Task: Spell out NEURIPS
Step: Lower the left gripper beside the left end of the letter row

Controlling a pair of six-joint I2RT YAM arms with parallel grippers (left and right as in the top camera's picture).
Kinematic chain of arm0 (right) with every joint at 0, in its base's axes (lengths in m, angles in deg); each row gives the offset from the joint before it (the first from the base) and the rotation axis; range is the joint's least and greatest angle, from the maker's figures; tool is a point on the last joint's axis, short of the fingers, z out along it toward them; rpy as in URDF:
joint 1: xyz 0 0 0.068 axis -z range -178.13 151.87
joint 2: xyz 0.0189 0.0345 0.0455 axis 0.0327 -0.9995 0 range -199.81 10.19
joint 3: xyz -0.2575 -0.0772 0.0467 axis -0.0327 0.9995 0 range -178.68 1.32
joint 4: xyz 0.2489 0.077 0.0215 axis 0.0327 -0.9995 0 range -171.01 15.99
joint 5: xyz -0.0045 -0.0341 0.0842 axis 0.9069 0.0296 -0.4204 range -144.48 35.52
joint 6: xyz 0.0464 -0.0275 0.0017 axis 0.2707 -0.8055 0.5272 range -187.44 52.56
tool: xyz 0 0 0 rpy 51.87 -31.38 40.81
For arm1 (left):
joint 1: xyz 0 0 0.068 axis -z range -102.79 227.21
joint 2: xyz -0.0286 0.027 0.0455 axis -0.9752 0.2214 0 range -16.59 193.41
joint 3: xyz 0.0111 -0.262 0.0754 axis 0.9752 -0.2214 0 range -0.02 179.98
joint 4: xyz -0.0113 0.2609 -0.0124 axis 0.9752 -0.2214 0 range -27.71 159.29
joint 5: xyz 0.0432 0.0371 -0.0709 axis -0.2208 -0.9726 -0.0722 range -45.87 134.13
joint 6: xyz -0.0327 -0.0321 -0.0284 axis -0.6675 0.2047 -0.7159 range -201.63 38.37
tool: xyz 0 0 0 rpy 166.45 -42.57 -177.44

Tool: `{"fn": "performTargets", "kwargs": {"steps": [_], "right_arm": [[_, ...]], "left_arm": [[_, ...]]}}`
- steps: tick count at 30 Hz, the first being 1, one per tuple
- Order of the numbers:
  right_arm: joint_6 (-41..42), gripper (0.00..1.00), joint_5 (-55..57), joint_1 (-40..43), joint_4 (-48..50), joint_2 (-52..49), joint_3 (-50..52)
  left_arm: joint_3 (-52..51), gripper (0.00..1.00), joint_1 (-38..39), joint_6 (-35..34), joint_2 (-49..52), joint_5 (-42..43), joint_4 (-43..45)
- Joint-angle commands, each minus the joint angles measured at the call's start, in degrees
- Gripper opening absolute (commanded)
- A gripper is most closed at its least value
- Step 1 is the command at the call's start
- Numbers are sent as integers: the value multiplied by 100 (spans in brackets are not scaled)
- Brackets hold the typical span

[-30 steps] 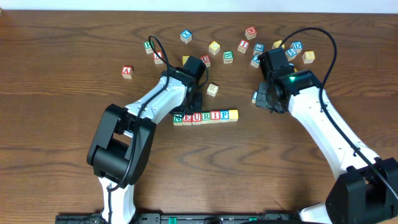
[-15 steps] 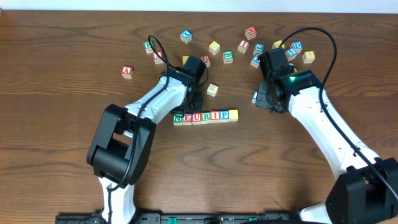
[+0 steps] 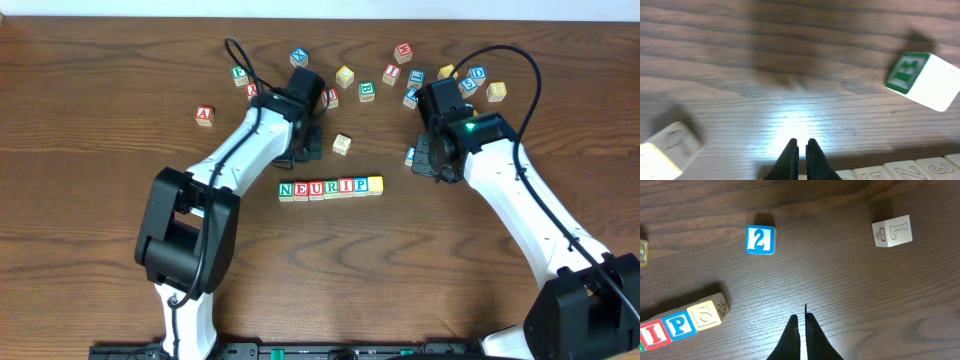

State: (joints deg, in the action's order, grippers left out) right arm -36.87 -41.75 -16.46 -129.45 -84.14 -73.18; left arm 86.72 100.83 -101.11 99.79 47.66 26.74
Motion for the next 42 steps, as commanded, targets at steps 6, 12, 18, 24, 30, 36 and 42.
{"fn": "performTargets", "kwargs": {"steps": [6,12,18,24,30,36,42], "right_arm": [[4,1,131,35,-9,72,-7],[4,1,146,35,-7,72,-7],[2,1,199,35,-11,72,-7],[4,1,199,35,-7,72,-7],[2,1,199,35,-7,72,-7],[2,1,234,35,-20,72,-7],[2,1,238,35,-15,72,-7]], "left_arm": [[245,8,-219,-15,-160,-645,-754],[245,7,-219,-55,-452,-811,-1235],[243,7,-219,-229,-754,-1064,-1604],[146,8,-208,-339,-778,-1067,-1897],[-103,7,-205,-361,-778,-1060,-1502],[-291,8,-205,-435,-776,-1001,-1412],[-468,8,-205,-492,-776,-1001,-1410]]}}
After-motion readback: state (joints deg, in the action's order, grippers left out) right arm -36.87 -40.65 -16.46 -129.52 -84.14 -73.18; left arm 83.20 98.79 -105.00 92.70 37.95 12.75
